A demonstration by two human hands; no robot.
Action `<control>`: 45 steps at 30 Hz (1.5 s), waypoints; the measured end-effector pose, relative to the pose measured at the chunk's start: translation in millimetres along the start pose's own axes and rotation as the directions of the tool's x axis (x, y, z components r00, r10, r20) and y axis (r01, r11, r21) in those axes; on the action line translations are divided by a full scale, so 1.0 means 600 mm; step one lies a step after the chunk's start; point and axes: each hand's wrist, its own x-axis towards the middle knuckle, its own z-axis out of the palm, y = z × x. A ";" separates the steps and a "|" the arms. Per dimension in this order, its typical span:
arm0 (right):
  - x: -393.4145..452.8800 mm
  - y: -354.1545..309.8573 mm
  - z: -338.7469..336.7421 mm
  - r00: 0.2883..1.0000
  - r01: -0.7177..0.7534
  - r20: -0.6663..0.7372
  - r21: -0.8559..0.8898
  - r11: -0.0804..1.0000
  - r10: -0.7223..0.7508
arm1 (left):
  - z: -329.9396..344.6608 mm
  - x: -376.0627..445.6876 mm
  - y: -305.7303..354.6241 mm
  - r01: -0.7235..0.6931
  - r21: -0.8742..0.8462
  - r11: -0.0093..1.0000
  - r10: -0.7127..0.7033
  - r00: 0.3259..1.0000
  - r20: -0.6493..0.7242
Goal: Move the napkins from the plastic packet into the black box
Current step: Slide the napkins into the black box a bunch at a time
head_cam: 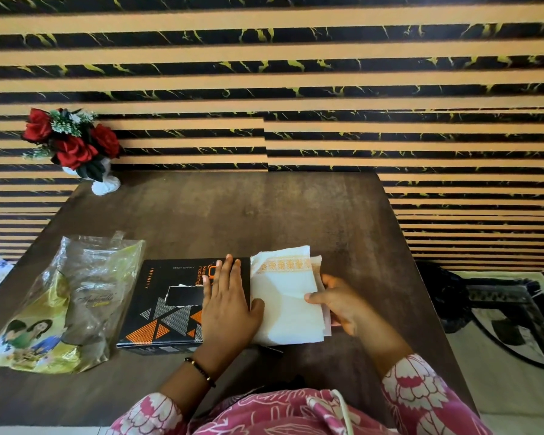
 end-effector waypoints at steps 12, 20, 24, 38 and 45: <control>0.012 0.027 0.026 0.997 -0.052 -0.056 0.016 0.998 0.053 | -0.012 -0.001 -0.006 -0.009 -0.287 0.958 -0.003 0.999 -0.041; 0.017 0.022 0.019 0.971 0.030 -0.229 -0.192 0.981 -0.074 | -0.034 0.010 -0.078 -0.079 0.008 0.997 0.079 0.996 -0.039; 0.019 0.007 0.046 0.944 0.076 -0.255 -0.444 0.893 -0.207 | -0.027 0.008 -0.077 -0.078 0.047 0.996 0.079 0.997 -0.012; -0.002 -0.008 0.068 0.924 0.153 -0.182 -0.631 0.761 -0.336 | -0.030 0.012 -0.070 -0.036 0.038 0.999 0.036 0.999 -0.006; 0.017 -0.005 0.081 0.963 0.049 -0.167 -0.661 0.749 -0.211 | -0.031 0.012 -0.072 -0.036 0.022 0.999 0.036 0.999 -0.009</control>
